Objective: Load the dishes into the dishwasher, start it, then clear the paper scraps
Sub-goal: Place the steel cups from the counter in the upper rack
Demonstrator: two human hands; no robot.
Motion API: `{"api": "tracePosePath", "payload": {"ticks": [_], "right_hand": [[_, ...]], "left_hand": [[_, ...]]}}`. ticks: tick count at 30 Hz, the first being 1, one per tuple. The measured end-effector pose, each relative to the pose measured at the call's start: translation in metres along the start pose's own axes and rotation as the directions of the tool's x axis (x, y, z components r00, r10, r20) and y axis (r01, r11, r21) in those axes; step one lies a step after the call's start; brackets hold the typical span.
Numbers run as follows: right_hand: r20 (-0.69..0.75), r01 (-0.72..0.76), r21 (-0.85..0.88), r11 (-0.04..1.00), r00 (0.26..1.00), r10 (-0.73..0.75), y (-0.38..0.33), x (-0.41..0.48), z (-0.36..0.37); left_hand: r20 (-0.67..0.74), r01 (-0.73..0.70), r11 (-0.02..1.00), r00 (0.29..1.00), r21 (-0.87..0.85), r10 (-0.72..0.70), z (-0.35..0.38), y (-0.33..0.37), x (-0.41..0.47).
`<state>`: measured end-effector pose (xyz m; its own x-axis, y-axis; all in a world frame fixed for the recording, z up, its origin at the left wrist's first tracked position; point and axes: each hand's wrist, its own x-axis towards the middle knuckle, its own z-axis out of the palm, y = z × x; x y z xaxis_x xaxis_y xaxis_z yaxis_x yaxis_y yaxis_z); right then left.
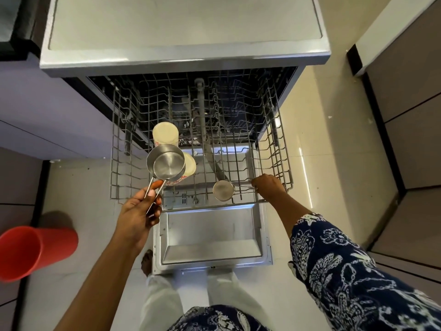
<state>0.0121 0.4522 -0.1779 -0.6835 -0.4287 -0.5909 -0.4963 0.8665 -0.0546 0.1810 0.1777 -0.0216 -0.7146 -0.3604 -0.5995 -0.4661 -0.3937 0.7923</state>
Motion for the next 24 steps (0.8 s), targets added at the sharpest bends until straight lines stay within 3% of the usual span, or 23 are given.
{"api": "tracePosePath", "payload": {"ticks": [4, 6, 9, 11, 15, 19, 24], "right_hand": [[-0.080, -0.062, 0.062, 0.996, 0.995, 0.066, -0.014, -0.004, -0.007], [-0.181, -0.077, 0.200, 0.977, 0.977, 0.114, -0.031, -0.006, -0.019], [-0.300, 0.017, 0.425, 0.905, 0.946, 0.123, -0.070, -0.004, -0.045], [-0.298, 0.089, 0.505, 0.859, 0.952, 0.076, -0.101, 0.003, -0.061], [-0.106, 0.078, 0.624, 0.778, 0.994, -0.015, -0.158, 0.043, -0.063], [0.118, -0.129, 0.721, 0.681, 0.991, 0.062, -0.191, 0.080, -0.055], [0.187, -0.273, 0.735, 0.620, 0.961, 0.202, -0.204, 0.094, -0.051]], "left_hand": [[-0.028, -0.008, 1.000, 1.000, -0.017, 0.007, -0.006, 0.003, 0.000], [-0.050, -0.020, 0.999, 0.999, -0.045, 0.017, -0.013, 0.006, -0.001], [-0.108, -0.037, 0.996, 0.994, -0.082, 0.028, -0.030, 0.013, -0.004], [-0.141, -0.049, 0.994, 0.989, -0.098, 0.035, -0.044, 0.017, -0.007], [-0.206, -0.065, 0.991, 0.978, -0.117, 0.039, -0.069, 0.024, -0.013], [-0.209, -0.064, 0.987, 0.977, -0.147, 0.032, -0.096, 0.026, -0.015], [-0.166, -0.036, 0.987, 0.986, -0.157, 0.010, -0.128, 0.027, -0.009]]}}
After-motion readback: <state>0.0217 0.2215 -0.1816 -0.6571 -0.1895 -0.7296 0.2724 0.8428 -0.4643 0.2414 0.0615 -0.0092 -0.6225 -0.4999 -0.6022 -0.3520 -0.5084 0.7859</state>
